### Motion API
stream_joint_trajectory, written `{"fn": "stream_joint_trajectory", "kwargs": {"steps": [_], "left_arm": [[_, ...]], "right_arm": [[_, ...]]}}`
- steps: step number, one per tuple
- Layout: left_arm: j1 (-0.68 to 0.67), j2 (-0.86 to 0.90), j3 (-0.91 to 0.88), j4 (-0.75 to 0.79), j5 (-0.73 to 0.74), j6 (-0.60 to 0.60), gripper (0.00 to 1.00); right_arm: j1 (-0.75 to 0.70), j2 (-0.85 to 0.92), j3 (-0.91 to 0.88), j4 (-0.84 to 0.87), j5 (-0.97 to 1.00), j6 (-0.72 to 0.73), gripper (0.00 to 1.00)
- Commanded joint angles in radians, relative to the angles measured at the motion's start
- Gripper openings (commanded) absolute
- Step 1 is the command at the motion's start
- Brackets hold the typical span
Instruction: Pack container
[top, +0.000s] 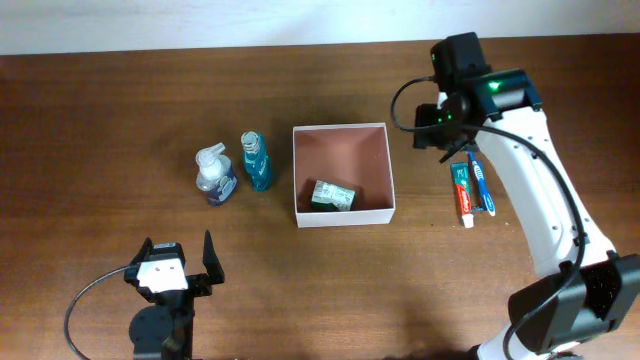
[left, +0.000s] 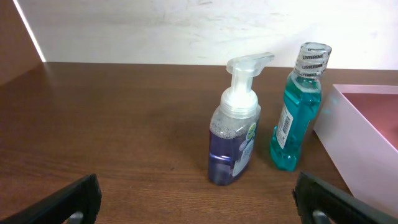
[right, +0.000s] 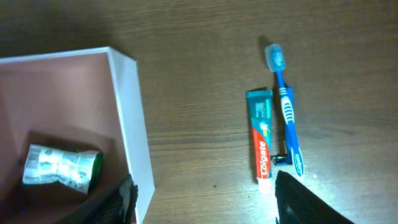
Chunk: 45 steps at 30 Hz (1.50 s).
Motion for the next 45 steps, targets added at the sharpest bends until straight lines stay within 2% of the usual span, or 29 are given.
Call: {"fn": "stream_joint_trajectory", "kwargs": {"steps": [1,6,12,17,27,35,45], "left_arm": [[0.005,-0.005,-0.009,0.006,0.018,0.016,1.0],[0.005,-0.005,-0.009,0.006,0.018,0.016,0.99],[0.005,-0.005,-0.009,0.006,0.018,0.016,0.99],[0.005,-0.005,-0.009,0.006,0.018,0.016,0.99],[0.005,-0.005,-0.009,0.006,0.018,0.016,0.99],[0.005,-0.005,-0.009,0.006,0.018,0.016,0.99],[0.005,-0.005,-0.009,0.006,0.018,0.016,0.99]], "right_arm": [[0.072,0.006,-0.007,0.022,0.007,-0.042,0.65],[0.198,0.006,-0.008,0.09,-0.007,-0.126,0.65],[0.282,0.01,-0.054,0.189,-0.02,-0.13,0.67],[0.286,0.042,-0.145,0.314,-0.208,-0.235,0.71],[0.286,0.201,-0.192,0.365,-0.241,-0.391,0.73],[0.286,0.281,-0.192,0.408,-0.241,-0.422,0.76],[0.286,0.331,-0.192,0.467,-0.257,-0.425,0.86]]}}
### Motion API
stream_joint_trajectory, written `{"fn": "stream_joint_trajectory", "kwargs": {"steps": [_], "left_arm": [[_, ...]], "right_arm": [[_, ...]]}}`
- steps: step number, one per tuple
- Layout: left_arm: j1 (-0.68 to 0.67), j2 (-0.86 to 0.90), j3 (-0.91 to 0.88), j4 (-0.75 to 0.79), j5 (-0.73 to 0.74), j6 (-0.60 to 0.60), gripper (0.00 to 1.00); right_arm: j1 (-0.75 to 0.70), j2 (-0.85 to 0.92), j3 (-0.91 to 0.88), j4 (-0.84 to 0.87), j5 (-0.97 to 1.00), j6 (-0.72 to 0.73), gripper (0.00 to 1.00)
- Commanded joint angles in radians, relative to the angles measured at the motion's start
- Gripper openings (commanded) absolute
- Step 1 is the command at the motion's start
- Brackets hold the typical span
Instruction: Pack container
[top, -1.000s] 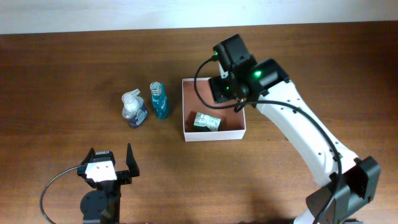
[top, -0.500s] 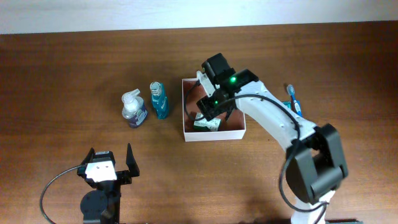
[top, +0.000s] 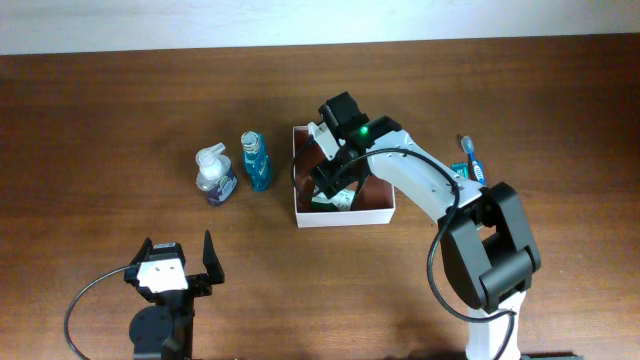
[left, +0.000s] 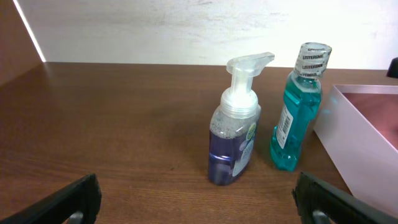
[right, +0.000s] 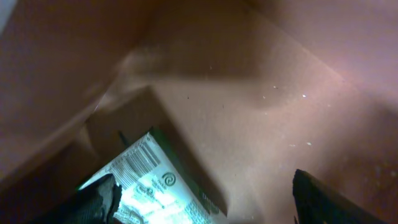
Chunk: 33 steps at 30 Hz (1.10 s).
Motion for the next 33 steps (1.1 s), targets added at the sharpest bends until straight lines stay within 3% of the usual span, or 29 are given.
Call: {"fn": "stream_joint_trajectory", "kwargs": {"steps": [1,9,14,26,31,33], "left_arm": [[0.005,-0.005,-0.009,0.006,0.018,0.016,1.0],[0.005,-0.005,-0.009,0.006,0.018,0.016,0.99],[0.005,-0.005,-0.009,0.006,0.018,0.016,0.99],[0.005,-0.005,-0.009,0.006,0.018,0.016,0.99],[0.005,-0.005,-0.009,0.006,0.018,0.016,0.99],[0.005,-0.005,-0.009,0.006,0.018,0.016,0.99]], "right_arm": [[0.001,0.029,-0.005,0.011,-0.016,-0.007,0.88],[0.001,0.072,-0.006,0.036,-0.035,-0.007,0.92],[-0.001,0.073,-0.006,0.036,-0.035,-0.007,0.75],[-0.001,0.078,-0.006,0.036,-0.034,-0.007,0.64],[-0.001,0.079,-0.006,0.043,-0.034,-0.007,0.46],[-0.001,0.079,-0.006,0.043,-0.034,-0.007,0.44]]}}
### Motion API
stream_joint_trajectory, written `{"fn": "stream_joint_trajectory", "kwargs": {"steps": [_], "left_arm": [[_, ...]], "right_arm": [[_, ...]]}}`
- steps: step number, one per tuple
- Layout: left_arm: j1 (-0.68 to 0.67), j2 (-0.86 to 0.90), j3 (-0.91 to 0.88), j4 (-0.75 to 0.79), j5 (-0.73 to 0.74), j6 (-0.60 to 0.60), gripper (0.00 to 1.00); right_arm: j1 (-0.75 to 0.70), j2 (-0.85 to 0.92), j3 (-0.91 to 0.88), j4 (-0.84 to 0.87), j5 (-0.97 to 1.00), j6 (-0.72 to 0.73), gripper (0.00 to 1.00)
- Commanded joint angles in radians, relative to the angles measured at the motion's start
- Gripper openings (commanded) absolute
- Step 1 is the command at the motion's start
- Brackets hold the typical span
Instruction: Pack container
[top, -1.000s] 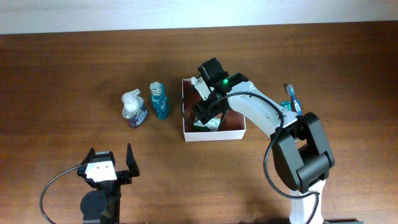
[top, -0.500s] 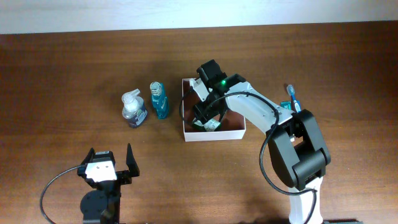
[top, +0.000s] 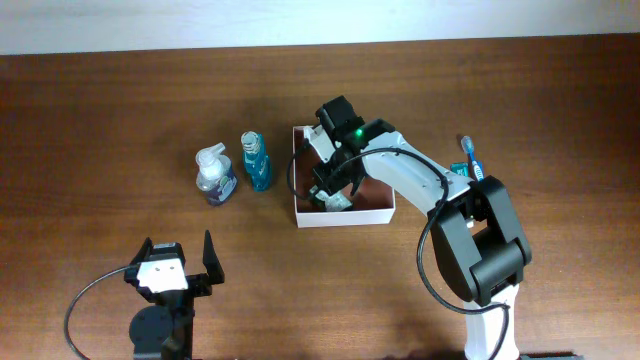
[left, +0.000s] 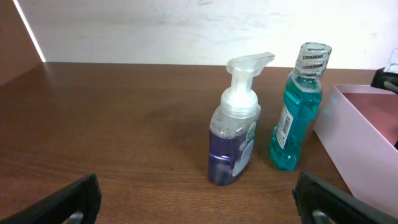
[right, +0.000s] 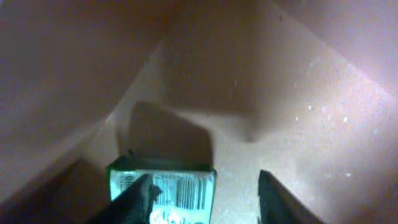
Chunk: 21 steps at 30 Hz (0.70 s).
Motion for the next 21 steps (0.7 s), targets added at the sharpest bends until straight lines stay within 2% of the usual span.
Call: {"fn": "stream_joint_trajectory", "kwargs": {"steps": [1,6,12,21], "left_arm": [[0.005,-0.005,-0.009,0.006,0.018,0.015,0.99],[0.005,-0.005,-0.009,0.006,0.018,0.015,0.99],[0.005,-0.005,-0.009,0.006,0.018,0.015,0.99],[0.005,-0.005,-0.009,0.006,0.018,0.015,1.0]], "right_arm": [[-0.001,0.032,-0.006,-0.002,0.021,-0.005,0.44],[-0.001,0.032,-0.005,-0.002,0.036,0.001,0.38],[-0.002,0.031,0.021,-0.02,0.12,0.072,0.3],[-0.013,0.03,0.08,-0.098,0.275,0.226,0.29]]}}
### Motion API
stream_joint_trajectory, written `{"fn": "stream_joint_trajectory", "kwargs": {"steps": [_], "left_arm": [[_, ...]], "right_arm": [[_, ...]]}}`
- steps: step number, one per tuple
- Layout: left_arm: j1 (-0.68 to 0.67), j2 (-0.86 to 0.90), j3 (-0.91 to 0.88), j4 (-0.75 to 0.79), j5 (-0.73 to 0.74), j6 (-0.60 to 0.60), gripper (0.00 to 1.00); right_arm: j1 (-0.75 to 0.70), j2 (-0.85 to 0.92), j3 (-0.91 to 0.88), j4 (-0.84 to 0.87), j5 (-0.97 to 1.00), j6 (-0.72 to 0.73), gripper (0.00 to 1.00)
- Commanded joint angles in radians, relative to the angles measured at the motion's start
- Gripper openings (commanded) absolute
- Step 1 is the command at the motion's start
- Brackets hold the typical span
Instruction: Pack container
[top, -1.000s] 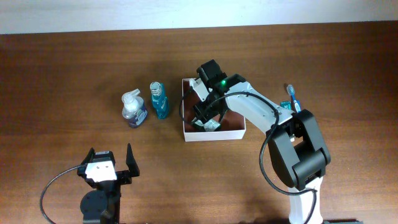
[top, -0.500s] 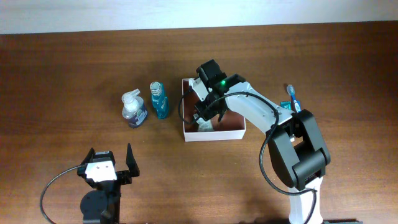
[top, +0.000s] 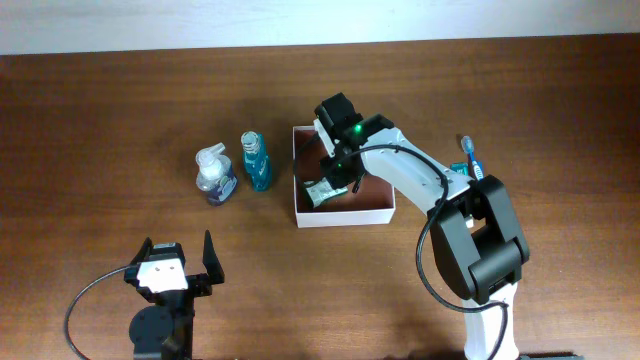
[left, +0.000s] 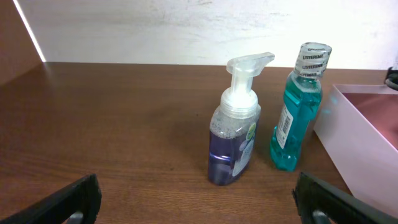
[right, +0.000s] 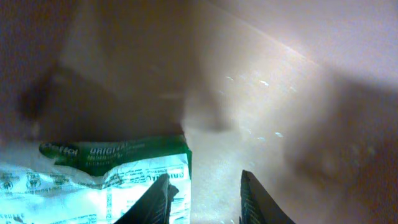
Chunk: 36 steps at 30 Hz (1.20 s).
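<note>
A white box with a pink inside (top: 375, 150) stands mid-table. A green and white packet (top: 320, 190) lies at its front left. My right gripper (top: 340, 172) is down inside the box. In the right wrist view it (right: 208, 199) is open, its left finger (right: 160, 198) over the edge of the packet (right: 93, 180), with bare box floor between the fingers. A foam soap bottle (top: 214, 176) and a teal mouthwash bottle (top: 257, 160) stand left of the box. My left gripper (top: 172, 262) is open near the front edge, facing the soap (left: 235, 140) and mouthwash (left: 298, 112).
A blue toothbrush (top: 466, 150) and a toothpaste tube lie right of the box, partly under the right arm. The box's near wall (left: 360, 143) shows at the right of the left wrist view. Bare wood lies between my left gripper and the bottles.
My right gripper's fingers stand closer together and its view has turned, so the packet now lies left of the fingers. The packet sits slightly nearer the box's left wall. The left arm is unchanged.
My right gripper was first open above the table between the box and the toothpaste. Then it was down inside the box over the packet, and it has stayed there, fingers narrowing beside the packet. The left arm and both bottles have not moved.
</note>
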Motion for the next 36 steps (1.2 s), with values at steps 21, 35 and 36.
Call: {"fn": "stream_joint_trajectory", "kwargs": {"steps": [21,35,36], "left_arm": [[0.005,-0.005,-0.009,0.006,0.018,0.016,0.99],[0.005,-0.005,-0.009,0.006,0.018,0.016,0.99],[0.005,-0.005,-0.009,0.006,0.018,0.016,0.99]], "right_arm": [[-0.053,-0.006,0.103,-0.084,0.028,0.13,0.58],[-0.053,-0.128,0.277,-0.285,-0.019,0.114,0.6],[-0.053,-0.138,0.285,-0.302,-0.019,0.114,0.6]]}}
